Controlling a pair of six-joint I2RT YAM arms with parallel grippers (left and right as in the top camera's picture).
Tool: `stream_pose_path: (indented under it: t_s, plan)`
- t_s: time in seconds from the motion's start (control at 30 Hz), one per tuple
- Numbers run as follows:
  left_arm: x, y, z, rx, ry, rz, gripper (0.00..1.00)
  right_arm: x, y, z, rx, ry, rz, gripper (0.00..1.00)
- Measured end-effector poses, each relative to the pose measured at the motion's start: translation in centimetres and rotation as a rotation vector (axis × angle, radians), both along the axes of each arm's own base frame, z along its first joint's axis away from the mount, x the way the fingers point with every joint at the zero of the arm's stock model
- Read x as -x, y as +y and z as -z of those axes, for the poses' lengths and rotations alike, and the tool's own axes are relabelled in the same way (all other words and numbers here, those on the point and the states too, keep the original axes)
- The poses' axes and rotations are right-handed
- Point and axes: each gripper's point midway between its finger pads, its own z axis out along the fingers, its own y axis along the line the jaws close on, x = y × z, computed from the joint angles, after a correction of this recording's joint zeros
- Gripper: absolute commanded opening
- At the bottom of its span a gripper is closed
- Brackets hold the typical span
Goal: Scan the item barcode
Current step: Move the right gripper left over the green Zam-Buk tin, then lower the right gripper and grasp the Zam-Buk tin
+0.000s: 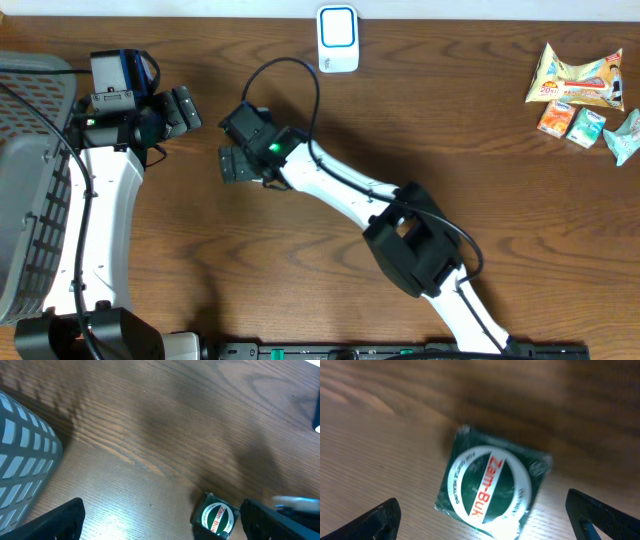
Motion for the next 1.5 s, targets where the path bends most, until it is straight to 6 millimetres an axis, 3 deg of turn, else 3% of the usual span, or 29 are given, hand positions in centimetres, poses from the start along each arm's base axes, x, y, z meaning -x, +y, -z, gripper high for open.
stream_pose_path:
  t_s: [0.13, 0.43, 0.57, 0.63, 0.83, 1.1, 1.37, 1.5]
  plan:
    - [0.0, 0.0, 0.0, 0.000, 0.000, 0.000, 0.97, 0.3, 0.1, 0.5, 0.025, -0.015, 0.007, 0.99]
    - [0.0, 0.0, 0.0, 0.000, 0.000, 0.000, 0.98, -2.0, -0.3, -0.2, 0.042, -0.125, 0.070, 0.99]
    - [0.0, 0.0, 0.0, 0.000, 0.000, 0.000, 0.98, -2.4, -0.1, 0.9, 0.047, -0.134, 0.076, 0.99]
    - [0.0, 0.0, 0.0, 0.000, 0.000, 0.000, 0.98, -2.4, -0.4, 2.1, 0.071, -0.133, 0.078, 0.93]
    - [0.0, 0.0, 0.0, 0.000, 0.000, 0.000, 0.97, -2.7, -0.8, 2.2, 0.090, -0.149, 0.096, 0.87]
    - [0.0, 0.0, 0.0, 0.000, 0.000, 0.000, 0.98, -3.0, -4.4, 2.9, 0.239, -0.154, 0.146, 0.86]
    - [0.0, 0.0, 0.0, 0.000, 0.000, 0.000, 0.98, -5.2, -11.1, 2.3, 0.397, -0.146, 0.246, 0.88]
    - [0.0, 0.0, 0.0, 0.000, 0.000, 0.000, 0.97, -6.2, -12.4, 2.3, 0.388, -0.123, 0.262, 0.86]
